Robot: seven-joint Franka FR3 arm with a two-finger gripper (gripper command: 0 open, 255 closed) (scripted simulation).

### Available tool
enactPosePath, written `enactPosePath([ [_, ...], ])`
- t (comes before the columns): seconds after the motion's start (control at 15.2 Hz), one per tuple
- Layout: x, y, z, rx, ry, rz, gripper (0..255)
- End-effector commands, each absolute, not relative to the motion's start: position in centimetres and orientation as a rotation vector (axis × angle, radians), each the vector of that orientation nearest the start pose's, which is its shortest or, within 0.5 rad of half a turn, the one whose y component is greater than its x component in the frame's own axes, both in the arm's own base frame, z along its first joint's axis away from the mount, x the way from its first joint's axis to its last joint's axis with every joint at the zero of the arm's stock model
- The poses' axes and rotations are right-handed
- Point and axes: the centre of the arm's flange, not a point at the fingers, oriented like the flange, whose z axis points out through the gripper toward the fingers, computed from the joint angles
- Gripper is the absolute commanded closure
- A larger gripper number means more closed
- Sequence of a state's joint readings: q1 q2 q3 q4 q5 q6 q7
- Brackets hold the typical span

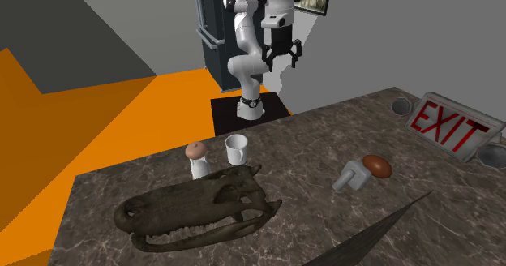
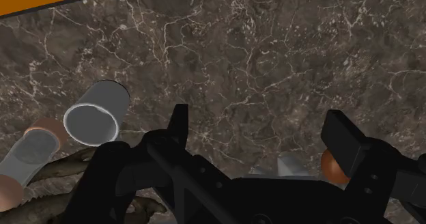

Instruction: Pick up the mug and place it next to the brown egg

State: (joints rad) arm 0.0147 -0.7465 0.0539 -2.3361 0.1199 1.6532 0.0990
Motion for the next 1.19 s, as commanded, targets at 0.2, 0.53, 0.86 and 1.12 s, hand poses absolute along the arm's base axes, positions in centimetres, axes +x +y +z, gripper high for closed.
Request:
enactPosePath([
  [0.2, 34.3, 2.0, 56.7, -3.072, 0.052, -0.077, 0],
  [0.53, 37.3, -1.2, 52.1, -3.107, 0.013, -0.062, 0],
  [0.86, 40.4, -4.5, 47.6, -3.14, -0.028, -0.047, 0],
  [1.12, 42.9, -7.2, 44.1, -3.167, -0.061, -0.035, 0],
])
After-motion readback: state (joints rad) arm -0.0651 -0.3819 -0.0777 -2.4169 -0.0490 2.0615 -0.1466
